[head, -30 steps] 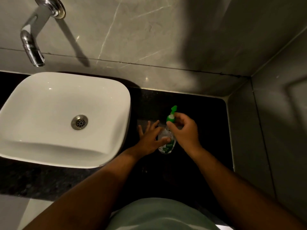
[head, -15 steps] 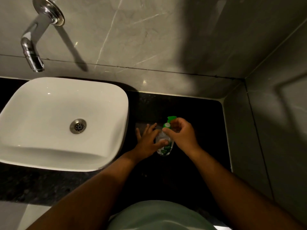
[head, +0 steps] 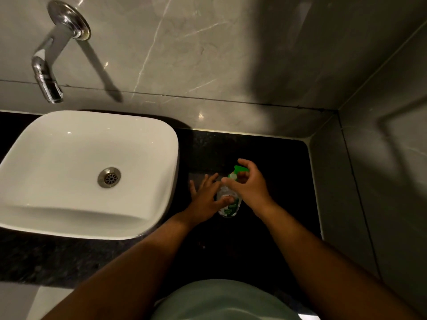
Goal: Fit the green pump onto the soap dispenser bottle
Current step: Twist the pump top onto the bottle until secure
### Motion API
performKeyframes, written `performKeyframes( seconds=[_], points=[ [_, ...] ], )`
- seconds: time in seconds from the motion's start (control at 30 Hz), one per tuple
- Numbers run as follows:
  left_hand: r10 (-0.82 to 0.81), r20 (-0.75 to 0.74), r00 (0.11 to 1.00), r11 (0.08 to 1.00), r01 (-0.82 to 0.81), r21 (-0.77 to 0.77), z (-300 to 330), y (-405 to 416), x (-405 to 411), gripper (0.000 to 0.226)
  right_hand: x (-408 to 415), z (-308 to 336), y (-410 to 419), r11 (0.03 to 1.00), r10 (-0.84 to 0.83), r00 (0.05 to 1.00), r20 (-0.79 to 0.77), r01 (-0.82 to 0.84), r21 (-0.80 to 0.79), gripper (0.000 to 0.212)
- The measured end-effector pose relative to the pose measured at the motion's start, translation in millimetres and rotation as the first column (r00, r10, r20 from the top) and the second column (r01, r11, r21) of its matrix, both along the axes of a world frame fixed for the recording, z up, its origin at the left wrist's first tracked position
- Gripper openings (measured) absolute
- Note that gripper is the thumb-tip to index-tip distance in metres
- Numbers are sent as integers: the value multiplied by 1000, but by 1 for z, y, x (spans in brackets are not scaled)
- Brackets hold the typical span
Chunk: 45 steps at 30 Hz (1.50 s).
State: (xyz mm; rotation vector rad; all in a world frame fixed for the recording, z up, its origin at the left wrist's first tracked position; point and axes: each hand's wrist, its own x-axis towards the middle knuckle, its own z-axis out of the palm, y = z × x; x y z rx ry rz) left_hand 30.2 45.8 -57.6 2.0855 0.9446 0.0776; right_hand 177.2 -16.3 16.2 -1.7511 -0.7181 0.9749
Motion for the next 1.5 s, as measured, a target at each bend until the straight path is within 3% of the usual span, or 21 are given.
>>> performKeyframes(
  seconds=[0.13, 0.43, 0.83, 1.03, 1.17, 1.3, 1.4, 1.5],
  points=[
    [17, -11, 1000, 1000, -16, 20, -1, 2, 0, 86, 3, -3, -9, 997, 40, 988, -146, -31, 64, 65],
    [26, -10, 1000, 996, -25, 85, 3, 1, 0, 89, 3, 0, -6, 995, 67, 987, -148, -56, 81, 38],
    [19, 12, 1000, 994, -20, 103, 6, -3, -2, 76, 30, 12, 3, 921, 385, 912, -143, -389, -2, 43],
    [57, 30, 998, 991, -60, 123, 6, -3, -1, 77, 17, 1, -5, 976, 206, 978, -22, -204, 72, 53],
    [63, 20, 998, 989, -65, 133, 6, -5, 2, 77, 2, -8, -12, 981, 103, 995, 17, -104, 161, 51],
    [42, 10, 999, 989, -43, 139, 8, -4, 5, 78, -4, -13, -12, 989, -22, 1000, 8, 20, 150, 43],
    [31, 6, 999, 991, -32, 132, 11, -3, 5, 79, 2, -12, -11, 991, -3, 998, -61, 11, 133, 37],
    [35, 6, 999, 993, -36, 111, 14, -2, 4, 80, 12, -9, -7, 986, 145, 986, -87, -136, 95, 35]
  ],
)
